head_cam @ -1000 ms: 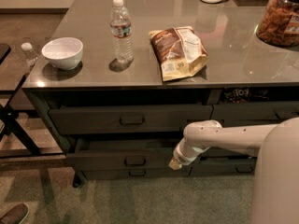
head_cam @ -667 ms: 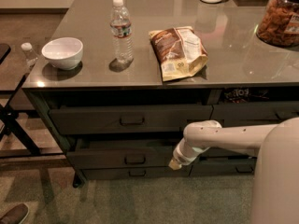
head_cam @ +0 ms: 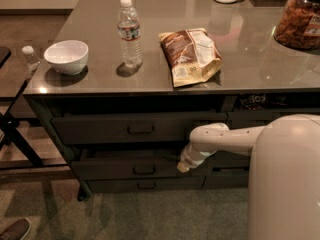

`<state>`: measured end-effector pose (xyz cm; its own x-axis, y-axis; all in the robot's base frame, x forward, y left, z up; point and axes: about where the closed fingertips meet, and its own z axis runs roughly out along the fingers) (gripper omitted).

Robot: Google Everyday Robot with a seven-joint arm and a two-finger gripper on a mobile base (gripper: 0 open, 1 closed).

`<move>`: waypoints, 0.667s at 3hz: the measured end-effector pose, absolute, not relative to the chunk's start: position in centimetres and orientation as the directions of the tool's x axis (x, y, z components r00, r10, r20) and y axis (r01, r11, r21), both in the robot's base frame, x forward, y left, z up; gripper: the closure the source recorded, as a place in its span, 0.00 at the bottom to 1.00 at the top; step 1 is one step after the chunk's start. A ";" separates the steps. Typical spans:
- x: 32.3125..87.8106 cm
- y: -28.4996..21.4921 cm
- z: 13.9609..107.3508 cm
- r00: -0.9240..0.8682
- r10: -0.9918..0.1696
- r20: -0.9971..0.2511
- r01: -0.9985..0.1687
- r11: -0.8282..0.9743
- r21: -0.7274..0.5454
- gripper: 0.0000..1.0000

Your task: Close middle drawer

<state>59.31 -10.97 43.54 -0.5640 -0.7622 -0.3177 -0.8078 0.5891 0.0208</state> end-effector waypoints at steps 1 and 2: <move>59.2 -11.0 43.5 -0.564 -0.762 -0.318 -0.808 0.589 0.021 1.00; 61.8 -11.8 44.0 -0.574 -0.756 -0.315 -0.787 0.615 -0.042 1.00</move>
Offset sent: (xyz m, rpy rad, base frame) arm 0.0716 -0.0210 0.0167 -0.0966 -0.1311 -0.0854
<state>61.76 -11.76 44.01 -0.5741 -0.7558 -0.3151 -0.7871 0.6154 -0.0420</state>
